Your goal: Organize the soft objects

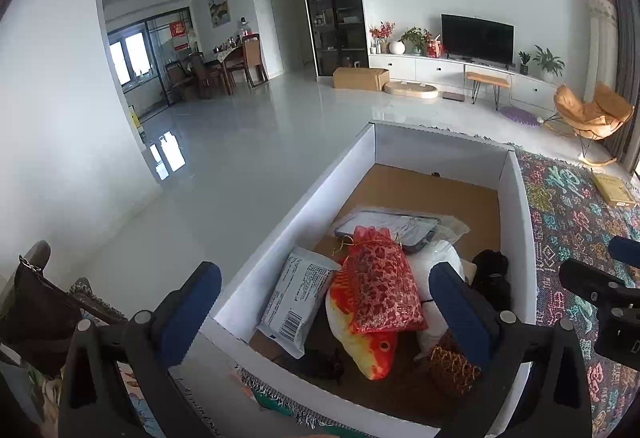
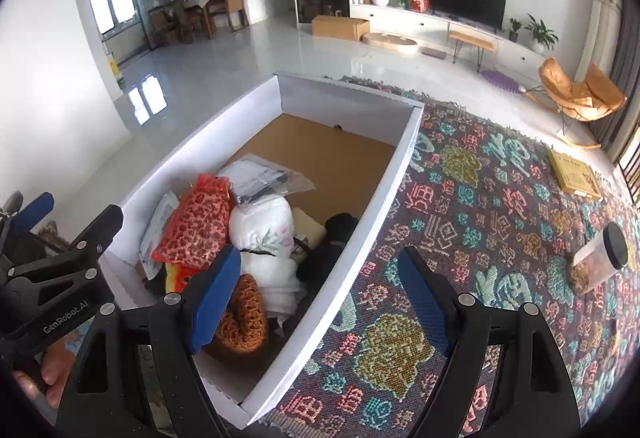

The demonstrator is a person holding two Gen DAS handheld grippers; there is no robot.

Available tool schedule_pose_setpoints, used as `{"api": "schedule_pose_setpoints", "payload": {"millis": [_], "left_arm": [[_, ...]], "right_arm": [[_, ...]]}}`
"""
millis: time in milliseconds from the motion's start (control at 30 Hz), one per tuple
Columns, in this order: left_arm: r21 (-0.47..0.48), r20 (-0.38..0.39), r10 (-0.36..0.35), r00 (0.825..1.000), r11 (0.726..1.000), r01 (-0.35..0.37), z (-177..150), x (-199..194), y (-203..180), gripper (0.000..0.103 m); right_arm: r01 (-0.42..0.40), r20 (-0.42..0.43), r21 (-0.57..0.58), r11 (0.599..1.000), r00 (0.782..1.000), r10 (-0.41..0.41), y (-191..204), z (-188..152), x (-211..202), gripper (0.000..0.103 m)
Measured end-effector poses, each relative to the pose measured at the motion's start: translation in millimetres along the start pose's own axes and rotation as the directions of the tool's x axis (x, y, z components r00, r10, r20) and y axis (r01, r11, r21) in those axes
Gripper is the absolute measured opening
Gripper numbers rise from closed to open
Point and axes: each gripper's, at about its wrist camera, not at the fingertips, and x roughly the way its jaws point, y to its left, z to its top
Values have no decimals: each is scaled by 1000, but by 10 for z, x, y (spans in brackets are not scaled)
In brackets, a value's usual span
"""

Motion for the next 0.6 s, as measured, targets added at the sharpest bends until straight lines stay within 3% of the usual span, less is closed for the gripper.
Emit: {"api": "schedule_pose_setpoints", "payload": {"millis": [600], "left_arm": [[15, -18, 4, 1000, 1000, -4, -85, 90, 2, 103]], "right_arm": [[39, -45, -40, 998, 998, -40, 136, -8, 155, 83]]}}
